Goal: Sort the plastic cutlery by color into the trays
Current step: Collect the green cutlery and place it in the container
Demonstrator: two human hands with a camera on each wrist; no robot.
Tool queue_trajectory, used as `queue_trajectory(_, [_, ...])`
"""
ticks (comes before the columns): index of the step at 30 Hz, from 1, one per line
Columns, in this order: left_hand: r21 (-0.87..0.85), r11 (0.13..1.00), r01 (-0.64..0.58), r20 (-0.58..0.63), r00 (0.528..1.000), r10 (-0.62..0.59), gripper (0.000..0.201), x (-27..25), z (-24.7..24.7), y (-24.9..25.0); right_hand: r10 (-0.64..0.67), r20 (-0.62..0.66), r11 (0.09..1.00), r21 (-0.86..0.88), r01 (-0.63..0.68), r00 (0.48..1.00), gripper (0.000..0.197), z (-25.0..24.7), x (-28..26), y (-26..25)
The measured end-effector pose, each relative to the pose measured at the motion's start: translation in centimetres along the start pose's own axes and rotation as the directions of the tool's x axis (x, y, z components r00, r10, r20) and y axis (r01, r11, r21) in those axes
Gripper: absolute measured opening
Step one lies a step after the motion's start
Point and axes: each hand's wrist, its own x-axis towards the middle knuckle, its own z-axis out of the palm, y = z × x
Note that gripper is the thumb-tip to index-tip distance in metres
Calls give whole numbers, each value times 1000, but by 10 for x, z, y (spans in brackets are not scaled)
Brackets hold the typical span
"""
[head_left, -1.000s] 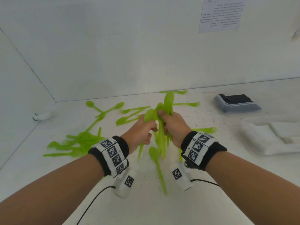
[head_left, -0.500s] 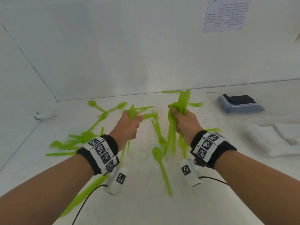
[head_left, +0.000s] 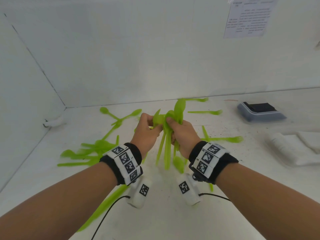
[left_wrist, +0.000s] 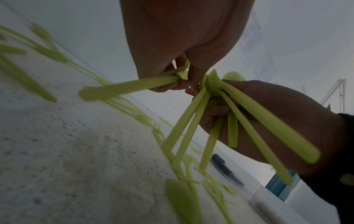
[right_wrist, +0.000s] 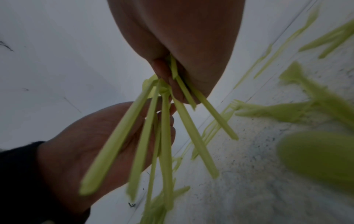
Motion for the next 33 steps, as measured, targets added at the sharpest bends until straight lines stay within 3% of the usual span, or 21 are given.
queue_trajectory(6, [-21, 999, -49, 12, 999, 49, 11, -4, -18, -8, 7, 13, 1000, 14, -8, 1000, 25, 13, -4, 7])
queue_trajectory(9, [-81, 996, -34, 59, 998, 39, 19, -8, -23, -10, 2, -9, 1000, 21, -2, 1000, 32, 17, -3, 11])
queue_trajectory(15, [-253, 964, 79, 203, 979, -27, 25, -13, -20, -3, 4, -71, 999, 37, -2, 997, 21, 13, -5, 20])
queue_trajectory(20, [-274, 946, 173, 319, 944, -80, 39, -16, -12, 6, -22, -89, 998, 56, 27, 996, 37, 4, -5, 18])
queue_trajectory(26, [-230, 945, 234, 458, 883, -108, 42, -20, 0, 19, -84, -78, 993, 80, 90, 993, 24, -13, -8, 13])
queue_trajectory(29, [-258, 923, 284, 466, 874, -139, 35, -22, 12, 25, -111, -95, 987, 109, 121, 989, 19, -21, -12, 13])
queue_trajectory(33, [-221, 938, 266, 403, 901, -160, 33, -22, 31, 28, -69, -68, 980, 180, 80, 995, 20, -28, -13, 12])
